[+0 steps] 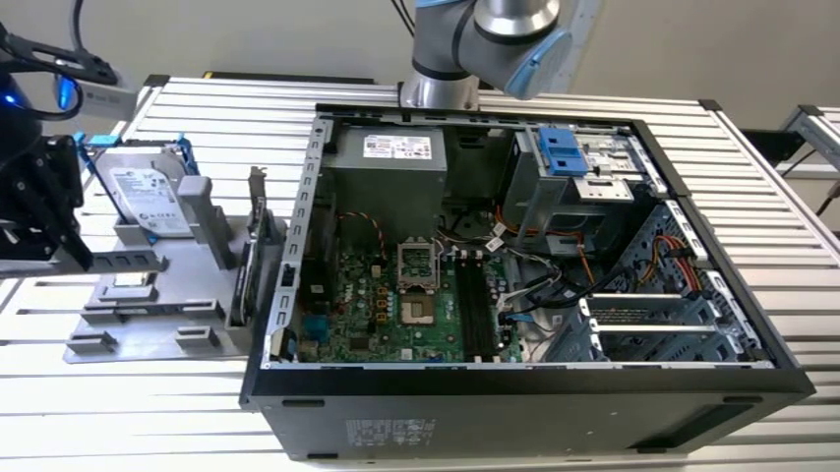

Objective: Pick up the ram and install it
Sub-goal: 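Pick up the ram and move it above insertion slot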

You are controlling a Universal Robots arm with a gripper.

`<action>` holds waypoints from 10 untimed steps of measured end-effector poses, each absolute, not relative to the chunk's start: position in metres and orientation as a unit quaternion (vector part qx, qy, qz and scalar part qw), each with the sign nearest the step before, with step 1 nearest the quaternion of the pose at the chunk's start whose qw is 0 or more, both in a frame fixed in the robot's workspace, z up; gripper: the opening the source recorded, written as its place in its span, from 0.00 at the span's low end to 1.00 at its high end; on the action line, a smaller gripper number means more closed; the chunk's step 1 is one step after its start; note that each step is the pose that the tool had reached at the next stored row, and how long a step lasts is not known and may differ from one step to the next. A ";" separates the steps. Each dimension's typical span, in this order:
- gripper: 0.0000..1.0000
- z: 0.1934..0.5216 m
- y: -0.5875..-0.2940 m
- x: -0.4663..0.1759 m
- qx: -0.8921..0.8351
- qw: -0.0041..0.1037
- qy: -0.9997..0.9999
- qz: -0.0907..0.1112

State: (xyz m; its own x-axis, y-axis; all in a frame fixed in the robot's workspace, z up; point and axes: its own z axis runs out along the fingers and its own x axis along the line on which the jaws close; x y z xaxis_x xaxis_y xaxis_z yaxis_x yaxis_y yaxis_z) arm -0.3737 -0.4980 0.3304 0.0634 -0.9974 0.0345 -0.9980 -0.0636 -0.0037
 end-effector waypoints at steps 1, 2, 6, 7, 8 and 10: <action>0.00 0.331 -0.498 -0.374 0.729 0.010 -0.684 0.014; 0.00 0.331 -0.498 -0.374 0.729 0.010 -0.684 0.014; 0.00 0.333 -0.498 -0.374 0.729 0.011 -0.684 0.014; 0.00 0.333 -0.498 -0.374 0.729 0.011 -0.684 0.014; 0.00 0.333 -0.498 -0.374 0.729 0.011 -0.684 0.014; 0.00 0.334 -0.498 -0.374 0.729 0.011 -0.684 0.015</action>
State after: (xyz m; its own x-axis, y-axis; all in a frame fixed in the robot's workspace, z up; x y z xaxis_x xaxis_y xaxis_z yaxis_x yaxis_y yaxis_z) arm -0.3736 -0.4980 0.3335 0.0636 -0.9973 0.0370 -0.9980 -0.0637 -0.0035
